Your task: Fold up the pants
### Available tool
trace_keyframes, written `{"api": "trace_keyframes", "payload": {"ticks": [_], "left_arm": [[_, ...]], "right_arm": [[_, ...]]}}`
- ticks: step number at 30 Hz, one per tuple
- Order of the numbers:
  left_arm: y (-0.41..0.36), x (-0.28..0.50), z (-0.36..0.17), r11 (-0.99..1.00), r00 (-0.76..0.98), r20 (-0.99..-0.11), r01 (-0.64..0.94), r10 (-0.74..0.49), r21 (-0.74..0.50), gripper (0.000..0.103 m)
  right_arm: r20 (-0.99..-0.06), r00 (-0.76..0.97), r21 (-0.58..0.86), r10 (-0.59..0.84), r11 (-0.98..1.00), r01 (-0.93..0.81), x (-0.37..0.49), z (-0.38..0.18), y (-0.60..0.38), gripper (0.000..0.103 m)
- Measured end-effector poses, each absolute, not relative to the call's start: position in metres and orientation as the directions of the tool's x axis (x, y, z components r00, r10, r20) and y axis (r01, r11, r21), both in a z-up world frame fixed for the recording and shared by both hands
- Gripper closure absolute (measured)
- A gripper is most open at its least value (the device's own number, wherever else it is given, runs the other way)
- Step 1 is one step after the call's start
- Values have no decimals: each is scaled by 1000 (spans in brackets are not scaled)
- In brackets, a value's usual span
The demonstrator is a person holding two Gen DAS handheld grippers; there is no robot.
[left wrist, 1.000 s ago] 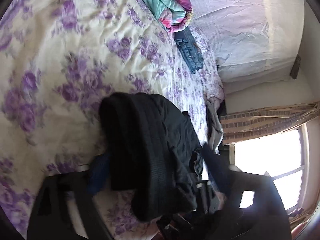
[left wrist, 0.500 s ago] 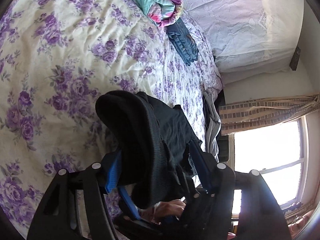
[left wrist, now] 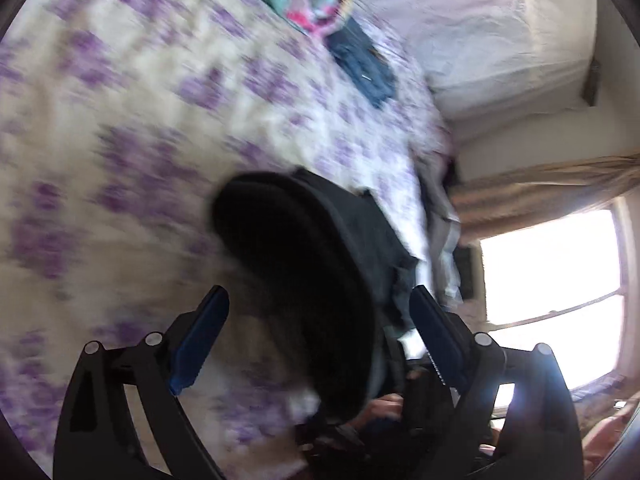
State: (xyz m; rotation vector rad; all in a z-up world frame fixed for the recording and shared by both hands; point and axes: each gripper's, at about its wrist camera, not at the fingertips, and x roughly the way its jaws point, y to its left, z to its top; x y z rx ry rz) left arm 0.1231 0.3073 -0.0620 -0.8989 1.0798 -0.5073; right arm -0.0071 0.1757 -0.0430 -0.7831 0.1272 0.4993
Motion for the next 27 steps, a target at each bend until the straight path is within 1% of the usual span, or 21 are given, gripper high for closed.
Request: {"api": "trace_keyframes", "payload": {"ticks": [1,2,3,4,6,7,8,10,13,14,17,19,22,27], "left_arm": [[305,128,-64,552,416,-525,-63,-743,-831,14],[304,132,-66,563,424,-535,-69,-731,-824,15],[302,135,-68,578,432,-551,-81,-714,-812,21],[301,138,-71,589,433,-564,-90,-703,-803,40],[295,144,-77,587,407,-569,-94,-715,-804,56],[293,145,-77,587,405,-567,-88,-717,-805,69],[288,144,-73,625,415,-593,-73,-690,-777,71],[281,141,-65,673,438,-625,-59,-646,-737,74],[263,136,-45,781,489,-695,-43,-527,-623,75],[254,134,-35,824,511,-718,-32,-473,-566,75],[227,131,-15,909,556,-755,3,-347,-416,76],[209,131,-6,939,577,-762,24,-294,-344,76],[190,132,4,954,594,-758,58,-269,-294,76],[154,135,15,957,601,-749,112,-279,-267,76]], "right_arm": [[-288,876,-641,388,601,-477,-8,-43,173,74],[-286,876,-640,388,603,-477,-8,-44,171,74],[-285,876,-639,389,604,-476,-9,-44,170,74],[-281,877,-639,390,606,-474,-9,-44,168,74],[-287,878,-636,384,609,-474,-7,-45,165,74],[-295,876,-628,383,613,-479,-9,-45,163,74],[-300,874,-621,382,618,-483,-8,-46,162,75],[-298,876,-612,381,628,-481,-12,-46,161,75],[-290,879,-589,379,653,-476,-15,-46,158,75],[-285,881,-582,377,663,-472,-15,-45,156,75],[-274,888,-548,368,699,-459,-10,-41,146,75],[-270,894,-528,358,721,-448,-1,-37,133,75],[-263,901,-490,345,757,-433,6,-30,114,75],[-243,919,-457,312,799,-392,12,-23,83,75]]}}
